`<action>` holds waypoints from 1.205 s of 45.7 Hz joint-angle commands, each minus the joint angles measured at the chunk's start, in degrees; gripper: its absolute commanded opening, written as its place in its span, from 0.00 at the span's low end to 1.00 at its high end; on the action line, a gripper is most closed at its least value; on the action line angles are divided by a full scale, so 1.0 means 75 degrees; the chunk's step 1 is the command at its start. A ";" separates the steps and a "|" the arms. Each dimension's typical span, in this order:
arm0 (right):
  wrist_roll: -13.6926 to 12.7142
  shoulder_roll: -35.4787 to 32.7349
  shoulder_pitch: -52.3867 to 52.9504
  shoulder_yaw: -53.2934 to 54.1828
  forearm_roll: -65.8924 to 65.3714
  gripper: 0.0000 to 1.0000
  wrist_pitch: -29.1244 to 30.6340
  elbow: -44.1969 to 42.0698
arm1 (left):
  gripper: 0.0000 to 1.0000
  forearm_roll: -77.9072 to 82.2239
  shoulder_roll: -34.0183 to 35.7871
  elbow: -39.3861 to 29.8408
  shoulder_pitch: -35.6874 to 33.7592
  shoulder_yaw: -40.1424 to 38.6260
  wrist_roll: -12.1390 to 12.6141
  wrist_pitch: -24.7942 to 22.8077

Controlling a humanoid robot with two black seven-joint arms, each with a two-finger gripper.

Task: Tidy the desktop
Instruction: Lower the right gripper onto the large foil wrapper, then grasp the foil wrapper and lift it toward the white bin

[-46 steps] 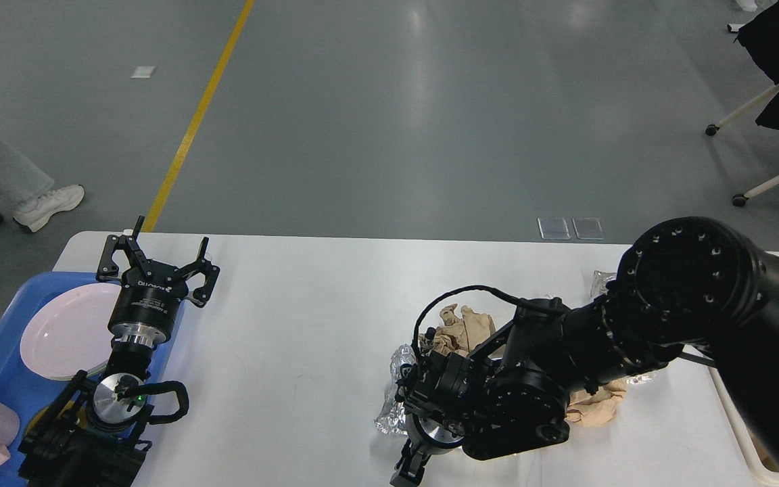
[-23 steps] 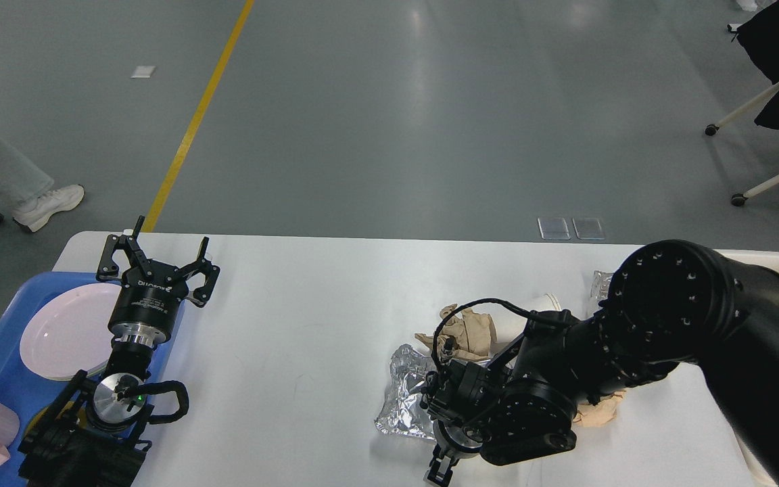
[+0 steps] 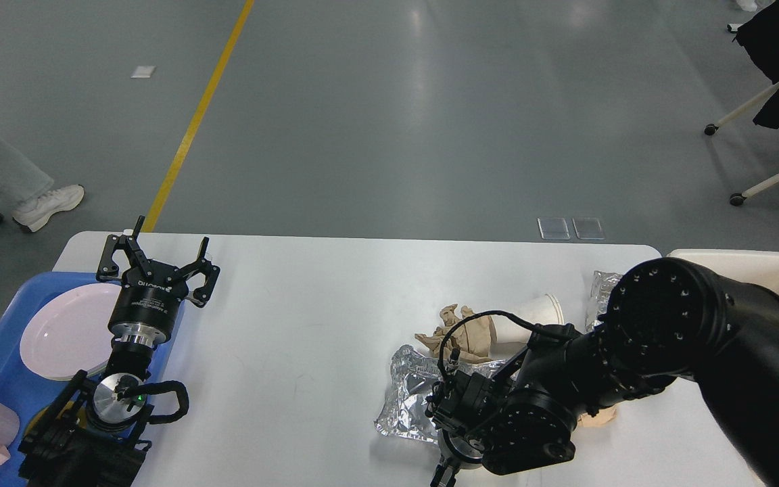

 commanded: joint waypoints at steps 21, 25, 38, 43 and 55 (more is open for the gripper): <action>-0.0012 0.0035 0.0339 0.0016 0.1514 0.00 -0.0082 0.0021 | 0.96 0.0000 0.0000 -0.0008 0.0000 0.0000 0.0001 0.0000; 0.0000 0.0024 0.0608 0.0051 0.1935 0.00 -0.0047 0.0068 | 0.96 0.0000 0.0000 -0.0008 0.0000 0.0000 0.0001 0.0000; 0.0000 -0.0362 0.2459 0.0087 0.4829 0.00 0.0773 0.0501 | 0.96 0.0000 0.0000 -0.0008 0.0000 0.0000 0.0001 0.0000; 0.0000 -0.0796 0.3303 0.0087 0.5205 0.00 0.1102 0.0970 | 0.96 0.0000 0.0000 0.0003 0.0000 0.0000 0.0001 0.0000; 0.0046 -0.1792 0.5787 -0.0662 0.6728 0.00 0.1957 0.1872 | 0.96 0.0000 0.0012 0.0003 0.0000 0.0000 -0.0010 0.0000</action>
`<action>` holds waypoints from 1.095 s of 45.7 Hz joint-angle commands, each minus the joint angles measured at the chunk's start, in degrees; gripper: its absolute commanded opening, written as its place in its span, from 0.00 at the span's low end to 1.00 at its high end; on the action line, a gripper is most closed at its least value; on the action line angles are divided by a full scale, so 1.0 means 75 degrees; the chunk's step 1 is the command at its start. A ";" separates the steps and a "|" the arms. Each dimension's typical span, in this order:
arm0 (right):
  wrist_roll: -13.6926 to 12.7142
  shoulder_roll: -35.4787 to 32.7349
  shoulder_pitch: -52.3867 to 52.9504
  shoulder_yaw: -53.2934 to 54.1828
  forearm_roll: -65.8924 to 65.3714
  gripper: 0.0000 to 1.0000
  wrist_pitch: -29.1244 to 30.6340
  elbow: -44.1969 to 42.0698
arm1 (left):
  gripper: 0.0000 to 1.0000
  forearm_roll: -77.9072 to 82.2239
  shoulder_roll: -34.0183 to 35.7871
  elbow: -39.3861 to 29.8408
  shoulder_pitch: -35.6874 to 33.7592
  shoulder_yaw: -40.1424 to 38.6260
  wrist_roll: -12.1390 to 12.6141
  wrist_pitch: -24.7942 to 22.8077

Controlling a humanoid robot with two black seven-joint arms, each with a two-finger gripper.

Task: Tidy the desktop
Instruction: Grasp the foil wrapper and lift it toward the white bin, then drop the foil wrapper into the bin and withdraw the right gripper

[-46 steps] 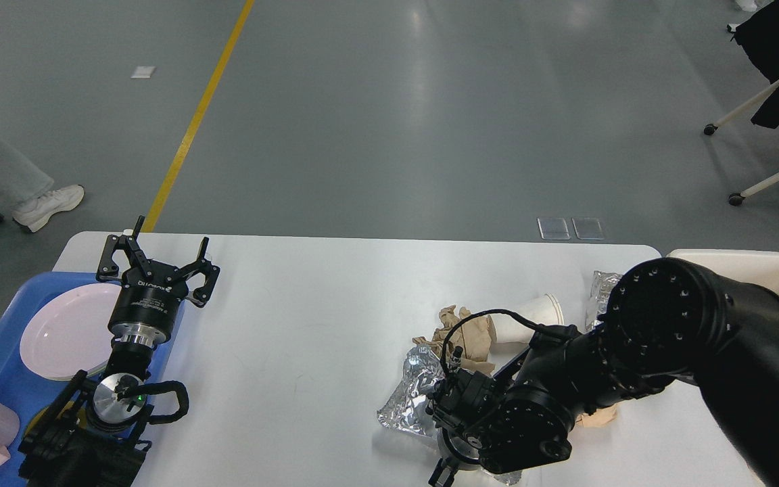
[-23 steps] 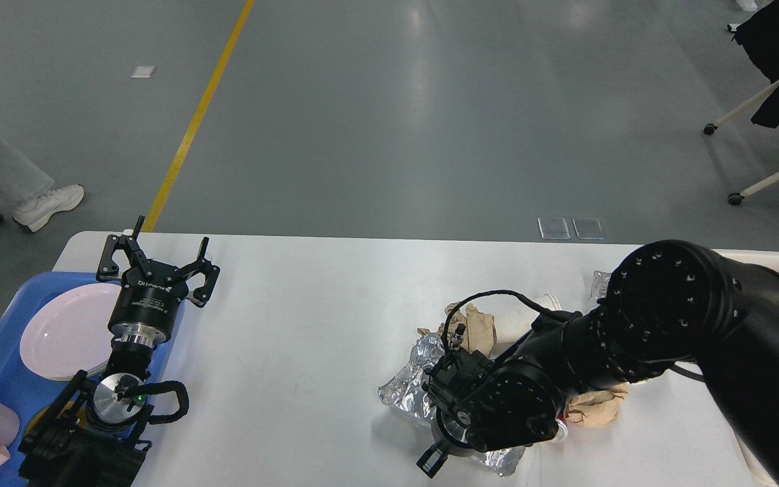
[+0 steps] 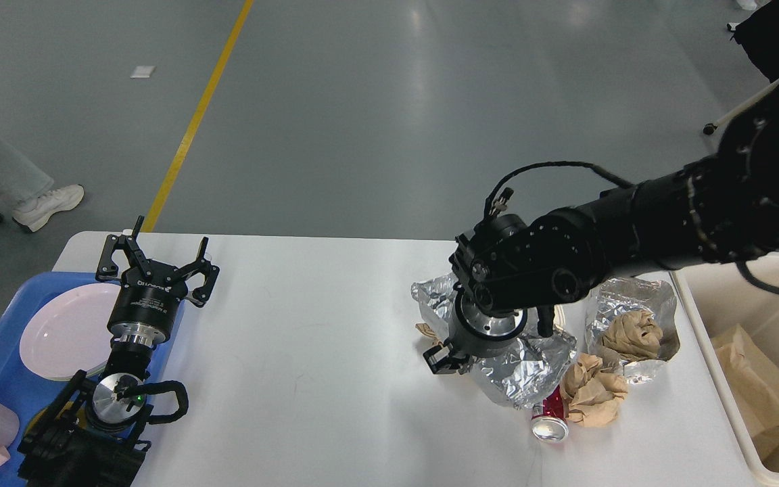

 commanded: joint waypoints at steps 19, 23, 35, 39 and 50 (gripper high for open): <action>0.3103 -0.0705 0.3861 -0.4668 0.1933 0.00 0.1451 0.1603 | 0.96 0.0002 0.0003 0.0005 0.0001 0.0004 -0.0012 0.0000; 0.3103 -0.0693 0.3873 -0.5185 0.2062 0.00 0.1428 0.1603 | 0.96 0.0002 0.0003 0.0005 0.0001 0.0004 -0.0012 0.0000; 0.3010 -0.1945 0.3101 -0.5900 0.1957 0.00 0.0678 0.1369 | 0.96 0.0002 0.0003 0.0005 0.0001 0.0004 -0.0012 0.0000; 0.3010 -0.2601 0.2527 -0.6298 0.1864 0.00 0.0374 0.0960 | 0.96 0.0002 0.0003 0.0005 0.0001 0.0004 -0.0024 0.0000; 0.2975 -0.4454 -0.0390 -0.6229 0.1172 0.00 0.0057 -0.1898 | 0.97 0.0002 0.0003 0.0005 0.0012 0.0004 -0.0012 0.0000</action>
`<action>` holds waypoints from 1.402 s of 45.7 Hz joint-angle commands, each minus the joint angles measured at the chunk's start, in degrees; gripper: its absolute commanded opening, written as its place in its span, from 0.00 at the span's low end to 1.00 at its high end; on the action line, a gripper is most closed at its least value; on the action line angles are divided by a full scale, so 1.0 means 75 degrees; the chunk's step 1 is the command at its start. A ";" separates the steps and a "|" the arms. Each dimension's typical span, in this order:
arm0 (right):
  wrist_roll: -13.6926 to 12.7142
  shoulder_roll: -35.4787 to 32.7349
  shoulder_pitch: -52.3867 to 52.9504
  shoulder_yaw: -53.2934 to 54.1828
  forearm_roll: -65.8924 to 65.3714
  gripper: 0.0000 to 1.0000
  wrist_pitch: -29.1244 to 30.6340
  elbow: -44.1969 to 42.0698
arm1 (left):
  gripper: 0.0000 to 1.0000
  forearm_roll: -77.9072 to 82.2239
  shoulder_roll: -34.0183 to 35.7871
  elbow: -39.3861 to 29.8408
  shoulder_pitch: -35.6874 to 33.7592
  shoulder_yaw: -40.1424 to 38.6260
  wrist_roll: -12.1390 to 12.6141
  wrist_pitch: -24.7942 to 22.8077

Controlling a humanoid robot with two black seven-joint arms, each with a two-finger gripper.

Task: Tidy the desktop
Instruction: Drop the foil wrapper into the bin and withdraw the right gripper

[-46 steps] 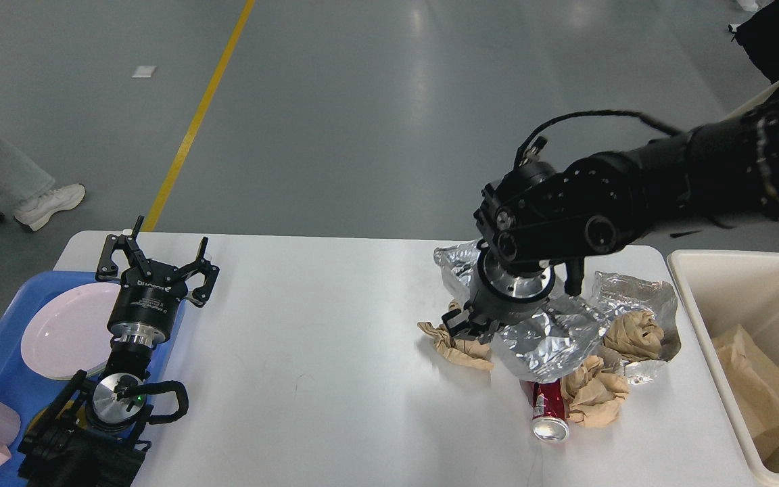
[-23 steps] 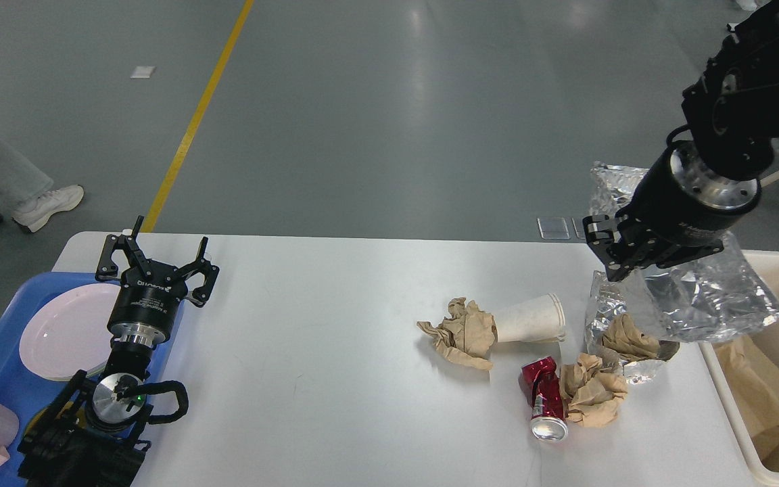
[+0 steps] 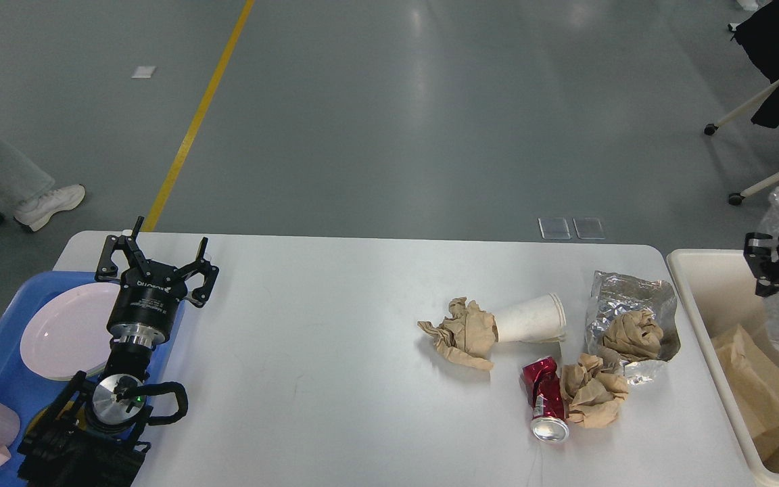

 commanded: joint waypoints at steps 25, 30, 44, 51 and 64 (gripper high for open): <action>-0.0046 -0.0510 -1.0061 0.4846 -0.0110 0.00 -0.1855 -0.8822 | 0.96 0.0001 0.0000 0.0000 -0.0011 0.0000 0.0005 0.0000; -0.0093 -0.0077 -1.0835 0.5245 -0.0051 0.00 -0.2804 -0.9279 | 0.97 0.0001 0.0000 0.0000 -0.0011 0.0000 -0.0007 0.0000; -0.0515 0.0534 -1.1423 0.5972 -0.0063 0.00 -0.3802 -0.9468 | 0.96 0.0001 0.0000 0.0000 -0.0011 0.0000 -0.0007 0.0000; -0.0527 0.0581 -1.1434 0.5972 -0.0075 0.00 -0.3802 -0.9468 | 0.96 0.0001 0.0000 0.0000 -0.0011 0.0000 -0.0007 0.0000; -0.0515 0.0663 -1.1505 0.5949 -0.0075 0.57 -0.3965 -0.9479 | 0.96 0.0001 0.0000 0.0000 -0.0011 0.0000 -0.0007 0.0000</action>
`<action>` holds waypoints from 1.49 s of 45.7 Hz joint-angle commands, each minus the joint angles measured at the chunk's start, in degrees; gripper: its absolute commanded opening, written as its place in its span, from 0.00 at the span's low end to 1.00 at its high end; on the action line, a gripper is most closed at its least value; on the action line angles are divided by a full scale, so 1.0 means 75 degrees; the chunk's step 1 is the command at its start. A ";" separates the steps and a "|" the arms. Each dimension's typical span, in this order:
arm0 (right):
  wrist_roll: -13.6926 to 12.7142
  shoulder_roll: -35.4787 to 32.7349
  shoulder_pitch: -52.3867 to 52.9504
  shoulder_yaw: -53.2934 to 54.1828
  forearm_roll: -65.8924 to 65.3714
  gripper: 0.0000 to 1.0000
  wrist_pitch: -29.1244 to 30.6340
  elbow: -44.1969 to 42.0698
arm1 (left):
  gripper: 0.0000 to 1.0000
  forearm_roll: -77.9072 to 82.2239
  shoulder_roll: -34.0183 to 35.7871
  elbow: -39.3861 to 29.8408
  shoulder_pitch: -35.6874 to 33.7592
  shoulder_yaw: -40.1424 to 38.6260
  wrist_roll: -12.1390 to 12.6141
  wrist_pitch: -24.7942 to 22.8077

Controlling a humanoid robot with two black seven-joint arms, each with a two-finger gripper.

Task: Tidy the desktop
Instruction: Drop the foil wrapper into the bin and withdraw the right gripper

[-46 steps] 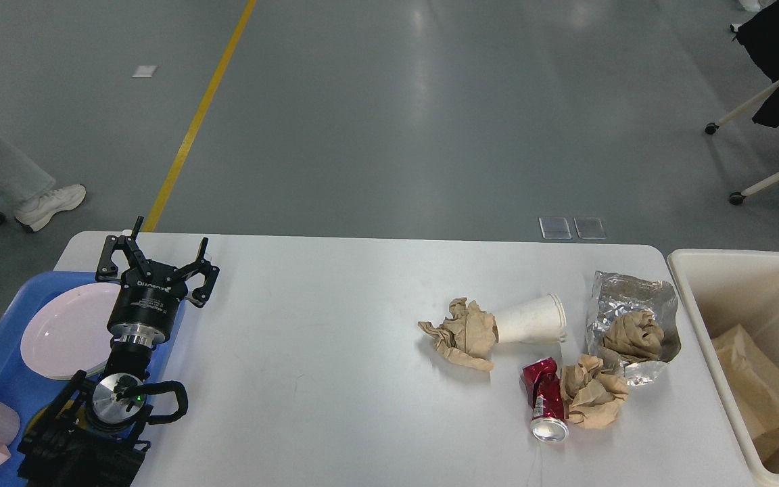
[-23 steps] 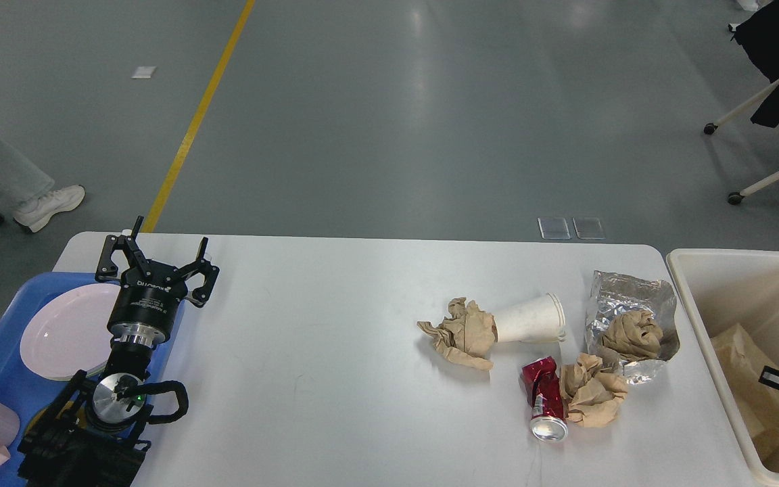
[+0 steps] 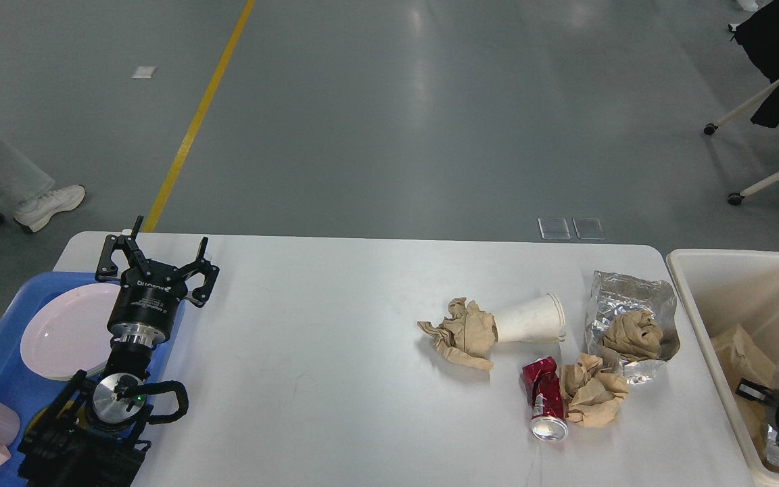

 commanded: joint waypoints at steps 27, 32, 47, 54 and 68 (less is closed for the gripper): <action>0.0028 -0.0094 0.0150 0.0036 -0.0058 1.00 -0.0664 0.0251 | 0.97 0.0001 0.0000 0.0000 0.0000 0.0000 0.0000 0.0000; -0.0053 -0.0491 0.0817 -0.0104 -0.0152 1.00 -0.0547 0.0999 | 0.96 0.0001 0.0000 0.0000 0.0000 0.0000 0.0001 0.0000; -0.2068 -0.2109 0.5197 -0.1145 -0.1629 1.00 0.0846 0.5744 | 0.96 0.0001 0.0000 0.0000 0.0000 0.0000 0.0012 0.0000; -0.2644 -0.1700 0.8045 -0.2985 -0.1606 1.00 0.2462 0.7527 | 0.96 0.0001 0.0000 0.0000 0.0000 0.0000 0.0012 0.0000; -0.2644 -0.0001 1.2230 -0.3702 -0.1559 1.00 0.5160 1.0339 | 0.96 0.0001 0.0000 0.0000 0.0000 0.0000 0.0012 0.0000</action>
